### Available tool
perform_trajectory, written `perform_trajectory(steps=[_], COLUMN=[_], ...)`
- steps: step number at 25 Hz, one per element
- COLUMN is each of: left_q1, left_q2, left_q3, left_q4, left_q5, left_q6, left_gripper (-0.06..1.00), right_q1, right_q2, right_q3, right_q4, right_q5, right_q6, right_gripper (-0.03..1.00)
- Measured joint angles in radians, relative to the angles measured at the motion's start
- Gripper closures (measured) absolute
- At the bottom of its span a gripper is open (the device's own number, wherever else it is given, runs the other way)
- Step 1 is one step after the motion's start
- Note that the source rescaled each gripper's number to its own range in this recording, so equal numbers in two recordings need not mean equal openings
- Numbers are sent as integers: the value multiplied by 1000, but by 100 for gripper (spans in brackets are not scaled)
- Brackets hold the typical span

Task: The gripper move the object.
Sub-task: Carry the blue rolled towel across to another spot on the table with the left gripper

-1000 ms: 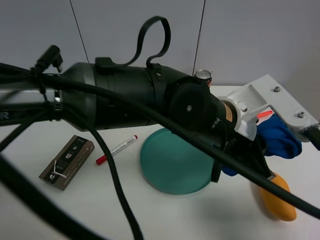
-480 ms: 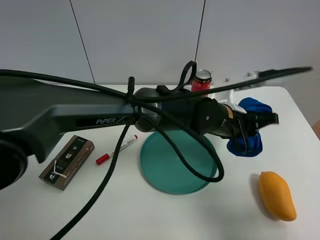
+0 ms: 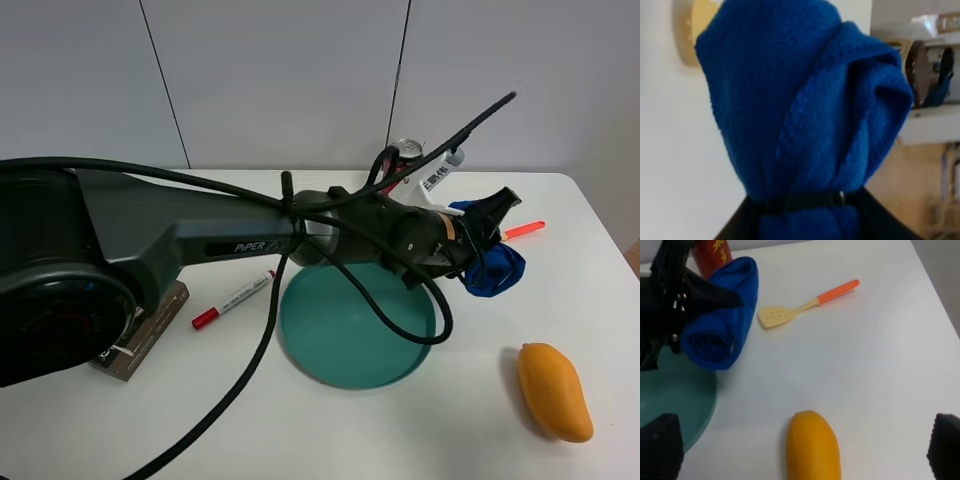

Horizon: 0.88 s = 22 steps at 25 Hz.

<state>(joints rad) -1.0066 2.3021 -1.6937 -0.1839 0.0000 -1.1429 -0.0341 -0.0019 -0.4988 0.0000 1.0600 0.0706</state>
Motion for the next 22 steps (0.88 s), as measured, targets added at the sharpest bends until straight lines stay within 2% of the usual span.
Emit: perform_trajectory(steps=[3,7,17,22], left_q1=[-11,-13,-25,-33], left_q2=[12,31,45,46], left_q3=[0,0,0,0], left_q4=[70,84,85,50], left_q5=[0,0,-35,-49], left_q6=[143,312,588,617], left_gripper=[94,94,94,94], right_q1=[0,0,0,0], right_q2=[0,0,0,0], right_q3=[0,0,0,0], right_q4=[0,0,0,0], right_q5=[0,0,0,0], right_q6=[0,0,0,0], right_gripper=[-3,-3,-3,-3])
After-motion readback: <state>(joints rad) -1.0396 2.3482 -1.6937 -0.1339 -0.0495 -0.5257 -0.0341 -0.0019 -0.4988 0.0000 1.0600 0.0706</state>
